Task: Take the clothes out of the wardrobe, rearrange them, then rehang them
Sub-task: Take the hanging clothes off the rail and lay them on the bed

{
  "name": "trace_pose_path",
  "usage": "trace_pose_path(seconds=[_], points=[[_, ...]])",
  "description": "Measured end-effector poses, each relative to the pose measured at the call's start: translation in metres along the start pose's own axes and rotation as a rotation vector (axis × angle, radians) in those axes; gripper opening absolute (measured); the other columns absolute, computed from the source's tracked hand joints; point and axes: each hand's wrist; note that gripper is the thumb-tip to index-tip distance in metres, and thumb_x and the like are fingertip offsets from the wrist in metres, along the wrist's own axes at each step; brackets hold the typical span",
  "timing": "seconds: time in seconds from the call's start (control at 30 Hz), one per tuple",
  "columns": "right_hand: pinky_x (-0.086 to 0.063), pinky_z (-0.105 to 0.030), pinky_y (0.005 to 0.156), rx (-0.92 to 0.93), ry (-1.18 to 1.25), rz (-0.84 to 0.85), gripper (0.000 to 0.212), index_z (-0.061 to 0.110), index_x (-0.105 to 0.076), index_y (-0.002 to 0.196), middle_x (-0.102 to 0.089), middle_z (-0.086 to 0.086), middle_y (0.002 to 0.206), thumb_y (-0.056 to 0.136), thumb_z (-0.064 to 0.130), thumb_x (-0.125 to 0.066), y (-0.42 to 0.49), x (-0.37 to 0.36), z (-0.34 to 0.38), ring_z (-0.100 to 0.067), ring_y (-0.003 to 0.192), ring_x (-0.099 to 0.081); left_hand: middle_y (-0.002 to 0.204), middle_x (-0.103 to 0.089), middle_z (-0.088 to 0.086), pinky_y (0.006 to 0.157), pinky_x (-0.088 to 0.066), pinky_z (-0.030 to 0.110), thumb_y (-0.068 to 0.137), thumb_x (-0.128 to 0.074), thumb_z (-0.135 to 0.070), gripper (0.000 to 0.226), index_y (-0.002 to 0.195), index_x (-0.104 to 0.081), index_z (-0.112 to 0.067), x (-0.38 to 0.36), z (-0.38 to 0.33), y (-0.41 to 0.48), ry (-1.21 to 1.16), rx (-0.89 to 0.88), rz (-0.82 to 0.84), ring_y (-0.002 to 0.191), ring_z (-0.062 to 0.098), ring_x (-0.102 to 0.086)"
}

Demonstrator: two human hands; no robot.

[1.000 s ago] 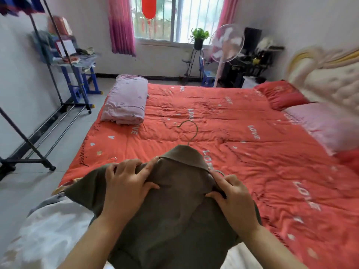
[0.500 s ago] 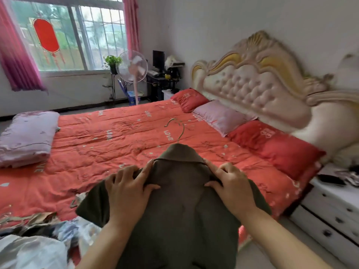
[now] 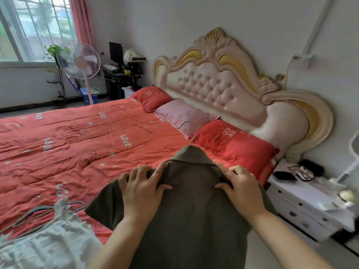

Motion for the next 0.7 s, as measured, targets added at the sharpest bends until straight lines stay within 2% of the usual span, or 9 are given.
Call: trace_pose_path(seconds=[0.1, 0.27, 0.43, 0.53, 0.6, 0.7], points=[[-0.035, -0.024, 0.066, -0.004, -0.031, -0.016, 0.058, 0.024, -0.061, 0.123, -0.053, 0.001, 0.072, 0.067, 0.041, -0.064, 0.02, -0.007, -0.029, -0.014, 0.068, -0.049, 0.086, -0.061, 0.003, 0.078, -0.027, 0.038, 0.072, -0.045, -0.055, 0.054, 0.112, -0.068, -0.029, -0.027, -0.012, 0.023, -0.009, -0.003, -0.006, 0.087, 0.019, -0.041], [-0.043, -0.031, 0.062, 0.039, -0.014, -0.033, 0.055, 0.022, -0.06, 0.123, -0.053, 0.0, 0.074, 0.072, 0.042, -0.058, 0.048, -0.02, -0.071, -0.019, 0.065, -0.054, 0.088, -0.06, 0.003, 0.08, -0.028, 0.039, 0.073, -0.047, -0.054, 0.052, 0.113, -0.068, -0.028, -0.062, -0.029, 0.048, 0.007, 0.009, -0.039, 0.087, 0.02, -0.043], [-0.041, -0.032, 0.067, 0.106, 0.078, -0.021, 0.058, 0.03, -0.051, 0.128, -0.053, 0.001, 0.075, 0.071, 0.04, -0.061, 0.081, -0.046, -0.11, -0.02, 0.068, -0.054, 0.089, -0.06, 0.003, 0.079, -0.029, 0.04, 0.074, -0.048, -0.054, 0.052, 0.115, -0.067, -0.027, -0.086, -0.044, 0.063, 0.109, 0.062, -0.064, 0.087, 0.021, -0.044], [-0.033, -0.027, 0.068, 0.165, 0.172, 0.005, 0.06, 0.024, -0.057, 0.126, -0.052, 0.0, 0.074, 0.068, 0.037, -0.065, 0.101, -0.061, -0.13, -0.022, 0.067, -0.054, 0.089, -0.061, 0.004, 0.078, -0.028, 0.039, 0.074, -0.048, -0.053, 0.052, 0.115, -0.067, -0.027, -0.094, -0.057, 0.067, 0.198, 0.13, -0.081, 0.087, 0.02, -0.044], [-0.035, -0.029, 0.068, 0.195, 0.23, 0.031, 0.06, 0.023, -0.056, 0.126, -0.052, 0.0, 0.073, 0.068, 0.036, -0.066, 0.112, -0.069, -0.141, -0.021, 0.068, -0.052, 0.089, -0.061, 0.004, 0.077, -0.028, 0.038, 0.074, -0.047, -0.053, 0.052, 0.115, -0.067, -0.027, -0.095, -0.069, 0.069, 0.242, 0.179, -0.086, 0.087, 0.019, -0.044], [-0.034, -0.03, 0.067, 0.246, 0.295, 0.051, 0.057, 0.024, -0.057, 0.125, -0.052, -0.001, 0.073, 0.072, 0.042, -0.057, 0.125, -0.079, -0.156, -0.017, 0.072, -0.045, 0.088, -0.061, 0.003, 0.076, -0.029, 0.038, 0.073, -0.047, -0.054, 0.053, 0.115, -0.067, -0.028, -0.098, -0.083, 0.069, 0.295, 0.235, -0.09, 0.087, 0.019, -0.044]])
Point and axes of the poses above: each hand's wrist, its own y-axis towards the middle knuckle, its own x-axis out of the back of the hand, z = x × y
